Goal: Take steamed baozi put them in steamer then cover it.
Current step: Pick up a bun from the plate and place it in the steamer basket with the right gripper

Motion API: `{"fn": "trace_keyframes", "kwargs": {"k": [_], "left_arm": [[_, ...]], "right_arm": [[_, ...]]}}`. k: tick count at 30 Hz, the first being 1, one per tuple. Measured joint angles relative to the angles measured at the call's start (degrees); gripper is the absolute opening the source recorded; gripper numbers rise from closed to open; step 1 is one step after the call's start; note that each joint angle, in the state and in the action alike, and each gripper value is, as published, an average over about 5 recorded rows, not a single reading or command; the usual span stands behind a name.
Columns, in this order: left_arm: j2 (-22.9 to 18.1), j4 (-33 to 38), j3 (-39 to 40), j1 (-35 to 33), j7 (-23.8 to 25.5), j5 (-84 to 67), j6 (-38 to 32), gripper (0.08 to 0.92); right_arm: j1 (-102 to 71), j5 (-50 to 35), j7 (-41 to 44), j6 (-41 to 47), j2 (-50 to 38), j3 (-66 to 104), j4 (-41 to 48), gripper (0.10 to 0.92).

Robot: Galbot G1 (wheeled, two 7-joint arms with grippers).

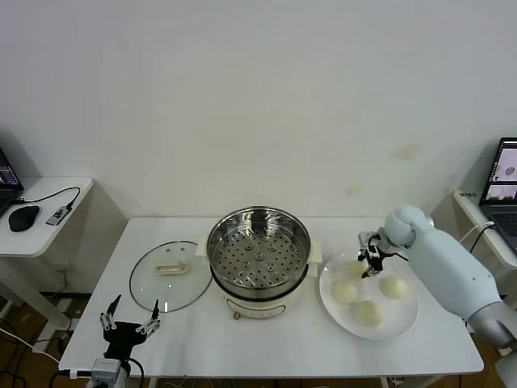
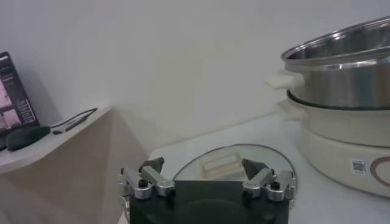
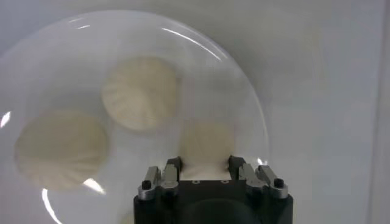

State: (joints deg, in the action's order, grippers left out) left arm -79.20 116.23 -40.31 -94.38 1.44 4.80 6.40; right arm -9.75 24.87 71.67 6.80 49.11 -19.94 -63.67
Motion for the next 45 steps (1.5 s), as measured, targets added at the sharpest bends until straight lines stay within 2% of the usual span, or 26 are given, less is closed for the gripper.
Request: {"fn": "trace_keyframes", "kwargs": {"k": [8, 15, 19, 23, 28, 34, 45], "left_arm": [[0.2, 0.4, -0.2, -0.2, 0.0, 0.2, 0.2, 0.823], [0.2, 1.3, -0.9, -0.6, 0.0, 0.1, 0.5, 0.823], [0.0, 2.0, -0.9, -0.8, -0.2, 0.1, 0.5, 0.823], [-0.1, 2.4, -1.0, -1.0, -0.6, 0.1, 0.3, 0.823], [0.1, 2.8, -1.7, -1.6, -0.9, 0.1, 0.2, 0.823], [-0.3, 2.8, -2.1, -2.2, -1.2, 0.6, 0.2, 0.823], [-0.9, 3.1, -1.9, -3.0, -1.3, 1.5, 0.1, 0.823]], "right_arm": [[13.3, -10.4, 3.0, 1.3, -1.0, -9.0, -1.6, 0.494], [25.9, -17.3, 5.9, 0.4, 4.3, -17.1, 2.4, 0.5], [30.5, -20.2, 7.4, -2.5, 9.3, -19.6, 6.3, 0.496], [33.1, -22.2, 8.2, -9.6, 14.6, -21.0, 10.6, 0.496], [34.4, -21.7, 8.3, -21.8, 19.1, -22.1, 12.9, 0.5], [34.4, -17.0, 7.0, -35.1, 23.1, -23.1, 12.9, 0.501], [33.2, -9.5, 5.7, -47.1, 26.8, -25.5, 11.7, 0.501]]}}
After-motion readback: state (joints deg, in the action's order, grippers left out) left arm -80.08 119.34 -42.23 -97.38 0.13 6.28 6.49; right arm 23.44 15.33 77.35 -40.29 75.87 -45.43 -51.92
